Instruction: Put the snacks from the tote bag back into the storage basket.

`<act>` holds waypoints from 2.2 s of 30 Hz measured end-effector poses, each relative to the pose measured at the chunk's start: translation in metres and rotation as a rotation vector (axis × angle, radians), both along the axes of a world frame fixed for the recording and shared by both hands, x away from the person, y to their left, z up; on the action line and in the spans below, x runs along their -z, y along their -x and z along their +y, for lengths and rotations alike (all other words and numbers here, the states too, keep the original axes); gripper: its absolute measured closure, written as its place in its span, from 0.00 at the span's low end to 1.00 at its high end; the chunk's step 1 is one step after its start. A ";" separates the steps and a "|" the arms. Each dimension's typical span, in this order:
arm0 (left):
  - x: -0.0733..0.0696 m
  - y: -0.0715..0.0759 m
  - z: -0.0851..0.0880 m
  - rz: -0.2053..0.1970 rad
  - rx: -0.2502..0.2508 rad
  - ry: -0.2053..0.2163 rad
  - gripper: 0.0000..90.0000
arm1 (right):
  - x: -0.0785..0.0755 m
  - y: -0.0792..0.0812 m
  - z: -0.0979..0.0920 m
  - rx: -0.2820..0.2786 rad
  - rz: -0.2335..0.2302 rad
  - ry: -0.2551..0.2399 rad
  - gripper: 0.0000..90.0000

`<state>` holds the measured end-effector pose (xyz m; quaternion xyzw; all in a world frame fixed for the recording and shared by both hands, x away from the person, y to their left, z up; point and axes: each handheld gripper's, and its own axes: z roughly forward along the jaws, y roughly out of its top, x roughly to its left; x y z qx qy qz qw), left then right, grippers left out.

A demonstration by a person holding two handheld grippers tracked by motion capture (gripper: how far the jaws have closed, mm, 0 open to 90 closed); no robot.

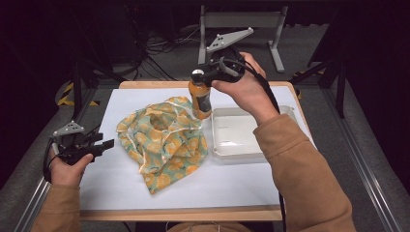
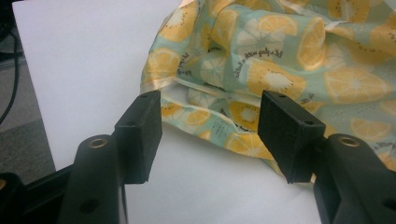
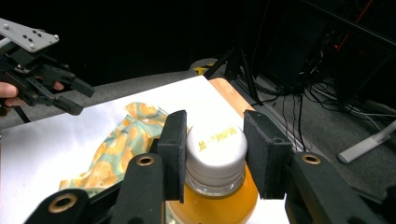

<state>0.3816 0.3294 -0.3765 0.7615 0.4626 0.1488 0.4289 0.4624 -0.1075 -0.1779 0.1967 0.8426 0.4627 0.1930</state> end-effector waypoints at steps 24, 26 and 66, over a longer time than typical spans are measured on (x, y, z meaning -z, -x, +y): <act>-0.003 0.001 -0.007 -0.032 0.078 0.000 0.42 | 0.016 0.012 -0.070 0.064 0.011 -0.003 0.68; -0.003 0.001 -0.007 -0.032 0.077 0.004 0.42 | 0.021 0.013 -0.071 0.061 0.016 0.001 0.68; -0.001 0.001 -0.008 -0.037 0.075 0.016 0.42 | 0.117 0.027 -0.081 0.028 0.106 0.026 0.68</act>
